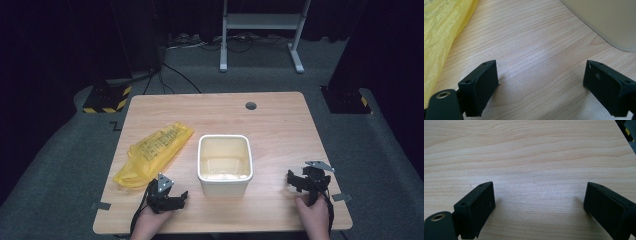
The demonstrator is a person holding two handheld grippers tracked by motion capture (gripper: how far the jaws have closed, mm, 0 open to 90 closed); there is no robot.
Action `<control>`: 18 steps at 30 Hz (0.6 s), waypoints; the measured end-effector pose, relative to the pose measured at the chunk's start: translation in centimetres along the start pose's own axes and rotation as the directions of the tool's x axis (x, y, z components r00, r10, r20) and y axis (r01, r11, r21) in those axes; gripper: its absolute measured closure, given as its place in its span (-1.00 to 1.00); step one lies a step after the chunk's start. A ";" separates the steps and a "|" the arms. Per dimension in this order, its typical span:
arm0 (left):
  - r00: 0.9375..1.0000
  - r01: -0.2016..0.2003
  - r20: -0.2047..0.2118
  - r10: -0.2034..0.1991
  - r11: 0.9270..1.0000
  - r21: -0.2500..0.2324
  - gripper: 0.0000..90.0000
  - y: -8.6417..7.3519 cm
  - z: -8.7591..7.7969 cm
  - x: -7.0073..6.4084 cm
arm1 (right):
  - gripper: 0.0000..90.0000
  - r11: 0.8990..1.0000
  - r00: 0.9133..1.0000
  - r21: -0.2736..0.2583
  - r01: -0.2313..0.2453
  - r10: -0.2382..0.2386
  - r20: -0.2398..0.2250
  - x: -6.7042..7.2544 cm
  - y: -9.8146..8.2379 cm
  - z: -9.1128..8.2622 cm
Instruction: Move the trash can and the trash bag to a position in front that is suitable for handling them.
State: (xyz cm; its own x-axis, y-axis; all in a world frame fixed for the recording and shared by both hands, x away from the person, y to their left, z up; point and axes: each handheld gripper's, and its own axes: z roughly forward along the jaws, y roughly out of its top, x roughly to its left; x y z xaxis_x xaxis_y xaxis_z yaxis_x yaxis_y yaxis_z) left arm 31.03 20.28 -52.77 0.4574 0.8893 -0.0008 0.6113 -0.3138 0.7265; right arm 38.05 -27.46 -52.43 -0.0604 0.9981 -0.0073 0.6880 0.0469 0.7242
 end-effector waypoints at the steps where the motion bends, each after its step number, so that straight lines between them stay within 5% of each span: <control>1: 1.000 0.002 0.001 -0.002 1.000 0.000 -0.72 0.0 0.0 0.0 | -0.79 1.000 1.000 0.000 0.001 -0.001 0.002 0.0 0.0 0.0; 18: 1.000 -0.010 -0.002 0.010 1.000 -0.007 -0.68 -0.1 -0.2 0.1 | -0.77 0.999 0.997 -0.006 0.050 -0.050 -0.057 -0.1 -0.5 -0.5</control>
State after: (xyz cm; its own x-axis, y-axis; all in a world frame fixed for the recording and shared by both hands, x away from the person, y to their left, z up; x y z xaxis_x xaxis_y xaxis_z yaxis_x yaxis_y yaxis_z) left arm 30.91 20.44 -52.73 0.4622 0.8868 0.0078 0.6024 -0.3204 0.7311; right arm 37.38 -27.64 -52.43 -0.1355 0.9908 -0.0042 0.6800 0.0961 0.7269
